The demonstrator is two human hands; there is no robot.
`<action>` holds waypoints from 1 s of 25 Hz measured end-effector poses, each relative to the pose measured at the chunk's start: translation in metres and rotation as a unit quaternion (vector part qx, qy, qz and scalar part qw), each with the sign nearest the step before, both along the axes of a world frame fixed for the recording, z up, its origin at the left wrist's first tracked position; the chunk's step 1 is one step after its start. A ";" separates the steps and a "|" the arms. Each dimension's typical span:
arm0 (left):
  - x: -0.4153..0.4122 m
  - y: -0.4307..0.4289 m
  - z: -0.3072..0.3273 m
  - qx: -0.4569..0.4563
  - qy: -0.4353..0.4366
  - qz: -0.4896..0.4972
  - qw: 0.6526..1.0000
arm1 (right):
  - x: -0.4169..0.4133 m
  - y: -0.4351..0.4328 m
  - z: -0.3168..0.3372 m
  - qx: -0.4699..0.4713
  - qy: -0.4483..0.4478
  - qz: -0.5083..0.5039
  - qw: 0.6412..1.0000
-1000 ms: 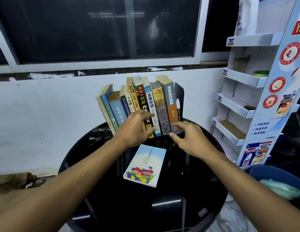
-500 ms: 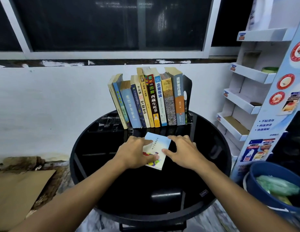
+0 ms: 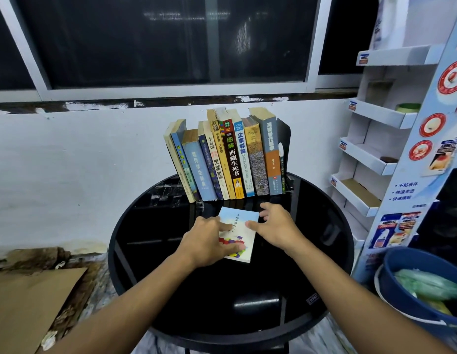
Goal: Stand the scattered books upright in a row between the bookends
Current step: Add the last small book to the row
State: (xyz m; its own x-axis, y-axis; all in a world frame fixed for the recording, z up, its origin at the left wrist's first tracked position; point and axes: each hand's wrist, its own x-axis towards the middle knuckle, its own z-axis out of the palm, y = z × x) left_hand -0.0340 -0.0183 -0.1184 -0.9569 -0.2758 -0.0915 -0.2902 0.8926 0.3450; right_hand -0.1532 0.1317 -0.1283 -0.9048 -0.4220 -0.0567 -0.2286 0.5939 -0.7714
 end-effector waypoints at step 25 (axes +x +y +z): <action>-0.065 -0.020 0.096 -0.070 0.251 -0.052 0.964 | 0.002 0.020 0.101 -0.093 0.267 0.001 0.959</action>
